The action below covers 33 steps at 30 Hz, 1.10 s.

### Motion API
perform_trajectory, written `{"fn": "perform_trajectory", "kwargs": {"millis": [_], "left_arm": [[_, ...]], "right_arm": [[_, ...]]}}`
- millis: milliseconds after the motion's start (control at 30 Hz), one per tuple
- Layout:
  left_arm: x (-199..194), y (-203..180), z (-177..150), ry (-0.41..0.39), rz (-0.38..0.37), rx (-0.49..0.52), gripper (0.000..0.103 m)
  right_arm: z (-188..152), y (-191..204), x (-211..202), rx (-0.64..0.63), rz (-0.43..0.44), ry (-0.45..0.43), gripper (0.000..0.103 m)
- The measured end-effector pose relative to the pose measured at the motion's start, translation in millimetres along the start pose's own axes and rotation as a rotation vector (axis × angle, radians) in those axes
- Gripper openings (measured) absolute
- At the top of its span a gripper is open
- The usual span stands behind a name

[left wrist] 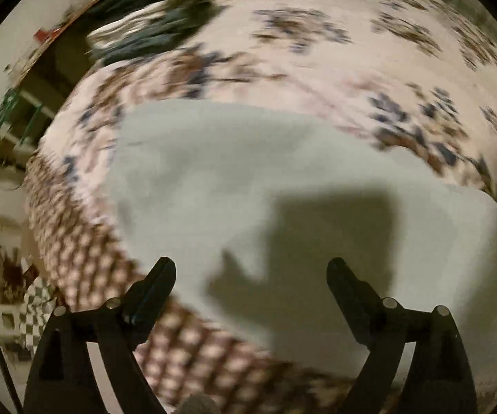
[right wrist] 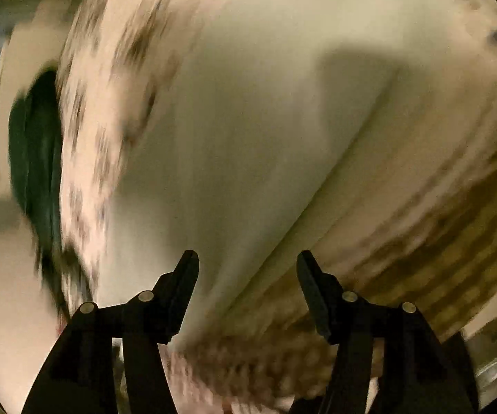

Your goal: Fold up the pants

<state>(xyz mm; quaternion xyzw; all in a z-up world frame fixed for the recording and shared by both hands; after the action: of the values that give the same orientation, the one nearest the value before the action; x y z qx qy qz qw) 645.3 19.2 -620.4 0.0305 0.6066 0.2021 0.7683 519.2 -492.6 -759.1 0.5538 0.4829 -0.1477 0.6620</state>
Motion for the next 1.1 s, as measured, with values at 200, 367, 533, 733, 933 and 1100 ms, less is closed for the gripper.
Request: {"fn": "perform_trajectory", "kwargs": {"millis": [200, 367, 533, 733, 933, 1100], "left_arm": [[11.9, -62.6, -0.5, 0.017, 0.028, 0.017, 0.089], [19.3, -81.2, -12.6, 0.034, 0.080, 0.026, 0.089], [14.2, -84.1, -18.6, 0.012, 0.121, 0.033, 0.089], [3.2, -87.5, -24.0, -0.005, 0.112, 0.031, 0.089], [12.2, -93.2, -35.8, 0.027, 0.119, 0.024, 0.089], [3.6, -94.6, -39.5, 0.030, 0.090, -0.005, 0.089]], "right_arm": [[148.6, -89.7, -50.0, 0.092, -0.108, -0.244, 0.062], [201.4, -125.5, -14.6, 0.151, -0.111, -0.228, 0.059], [208.4, -118.2, -8.6, 0.111, -0.083, -0.291, 0.009], [194.0, -115.0, -72.6, 0.033, -0.085, -0.385, 0.007], [187.4, -167.1, -51.1, 0.127, -0.127, -0.245, 0.008], [193.8, -174.8, -50.2, 0.240, -0.067, -0.216, 0.023]]}}
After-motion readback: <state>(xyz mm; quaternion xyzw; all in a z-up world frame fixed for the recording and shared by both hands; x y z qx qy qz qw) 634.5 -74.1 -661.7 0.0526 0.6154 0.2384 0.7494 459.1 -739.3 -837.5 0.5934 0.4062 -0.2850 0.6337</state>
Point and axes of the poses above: each gripper's, at about its wrist camera, not at the fingertips, and x roughly the way its jaws point, y to its left, z to its top, the point moved 9 cm from there along x, roughly the way its jaws point, and after that the axes turned 9 degrees about z, right-handed, at the moved point
